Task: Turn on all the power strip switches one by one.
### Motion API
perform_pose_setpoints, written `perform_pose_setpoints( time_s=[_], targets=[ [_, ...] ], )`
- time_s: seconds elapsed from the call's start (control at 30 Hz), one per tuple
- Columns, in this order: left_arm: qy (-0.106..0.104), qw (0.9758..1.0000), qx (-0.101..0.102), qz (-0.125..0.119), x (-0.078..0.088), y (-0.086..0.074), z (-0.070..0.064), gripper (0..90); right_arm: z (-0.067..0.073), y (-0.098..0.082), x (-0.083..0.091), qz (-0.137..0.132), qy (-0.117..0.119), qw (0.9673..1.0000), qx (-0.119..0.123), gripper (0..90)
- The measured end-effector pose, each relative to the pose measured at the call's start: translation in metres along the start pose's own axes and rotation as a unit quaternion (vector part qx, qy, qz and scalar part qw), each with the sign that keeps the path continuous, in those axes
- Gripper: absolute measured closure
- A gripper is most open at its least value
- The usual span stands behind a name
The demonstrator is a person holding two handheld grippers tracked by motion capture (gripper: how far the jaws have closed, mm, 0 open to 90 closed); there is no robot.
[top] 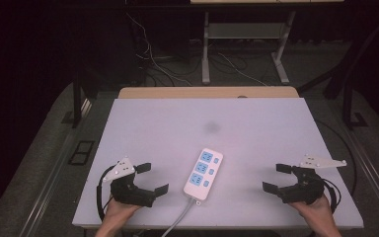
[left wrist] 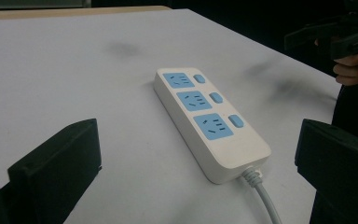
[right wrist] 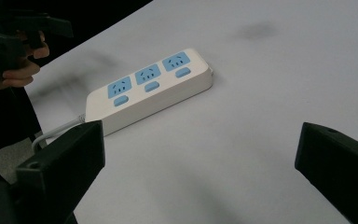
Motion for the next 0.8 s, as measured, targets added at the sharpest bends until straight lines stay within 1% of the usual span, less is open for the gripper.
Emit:
perform_pose_setpoints(
  time_s=[0.13, 0.37, 0.57, 0.63, 0.8],
  targets=[
    [-0.002, 1.0, -0.003, 0.0, 0.0, 0.002, -0.001, 0.0, 0.0, 0.0, 0.0, 0.0, 0.002, 1.0, -0.001, 1.3],
    [-0.004, 1.0, -0.007, 0.0, 0.002, 0.006, -0.004, 0.0, -0.001, -0.001, -0.001, 0.004, -0.002, 1.0, 0.001, 1.2],
    [-0.007, 0.9998, -0.017, 0.007, 0.003, 0.012, -0.005, 0.0, -0.001, -0.001, -0.001, 0.004, -0.004, 1.0, 0.001, 1.2],
    [-0.01, 0.9996, -0.026, 0.009, 0.003, 0.016, -0.006, 0.0, -0.001, -0.001, -0.001, 0.004, -0.004, 1.0, -0.001, 1.3],
    [-0.017, 0.999, -0.035, 0.021, 0.001, 0.02, -0.008, 0.0, -0.002, -0.001, -0.001, 0.005, -0.005, 1.0, 0.0, 1.3]
  ],
)
Point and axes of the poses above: each handheld gripper's, and its own axes: x roughly backward along the jaws, y roughly out of its top, z roughly to its left, the point moved 1 cm from there along -x, roughly forward along the jaws, and after that the axes turned 14 degrees about y, right-handed, at the moved point
